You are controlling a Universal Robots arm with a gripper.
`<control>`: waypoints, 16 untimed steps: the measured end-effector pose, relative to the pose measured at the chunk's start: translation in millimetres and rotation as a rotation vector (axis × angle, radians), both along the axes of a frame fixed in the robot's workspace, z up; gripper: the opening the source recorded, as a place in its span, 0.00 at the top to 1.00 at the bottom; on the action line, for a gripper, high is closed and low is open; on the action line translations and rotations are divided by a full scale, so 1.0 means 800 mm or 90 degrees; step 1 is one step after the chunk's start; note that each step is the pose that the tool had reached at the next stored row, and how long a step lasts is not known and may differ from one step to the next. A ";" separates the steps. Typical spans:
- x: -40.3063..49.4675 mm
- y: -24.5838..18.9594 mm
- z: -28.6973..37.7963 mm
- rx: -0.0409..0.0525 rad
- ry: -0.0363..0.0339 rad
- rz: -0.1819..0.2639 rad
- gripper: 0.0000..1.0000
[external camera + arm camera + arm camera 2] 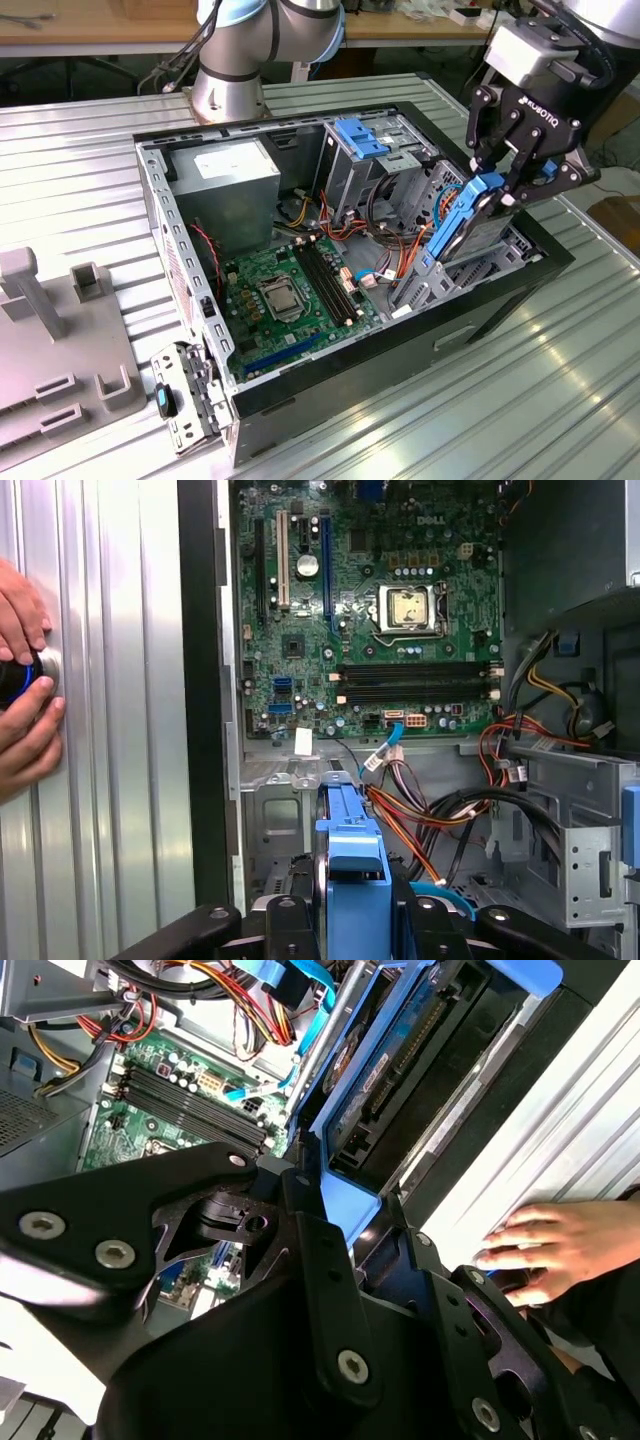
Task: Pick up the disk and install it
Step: 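Insert the disk into the insertion slot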
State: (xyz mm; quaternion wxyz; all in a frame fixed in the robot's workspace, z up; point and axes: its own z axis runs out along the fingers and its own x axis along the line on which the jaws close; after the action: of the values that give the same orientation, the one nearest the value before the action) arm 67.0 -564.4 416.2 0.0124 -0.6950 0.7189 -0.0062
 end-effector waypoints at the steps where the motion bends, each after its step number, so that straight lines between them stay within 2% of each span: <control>1: 0.000 0.0000 -0.0010 0.0000 0.0000 0.000 0.63; 16: 0.000 0.0000 -0.0136 -0.0002 0.0000 0.000 0.63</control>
State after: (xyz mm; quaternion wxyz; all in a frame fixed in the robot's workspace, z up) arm 67.0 -564.4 405.3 0.0123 -0.6950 0.7189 -0.0063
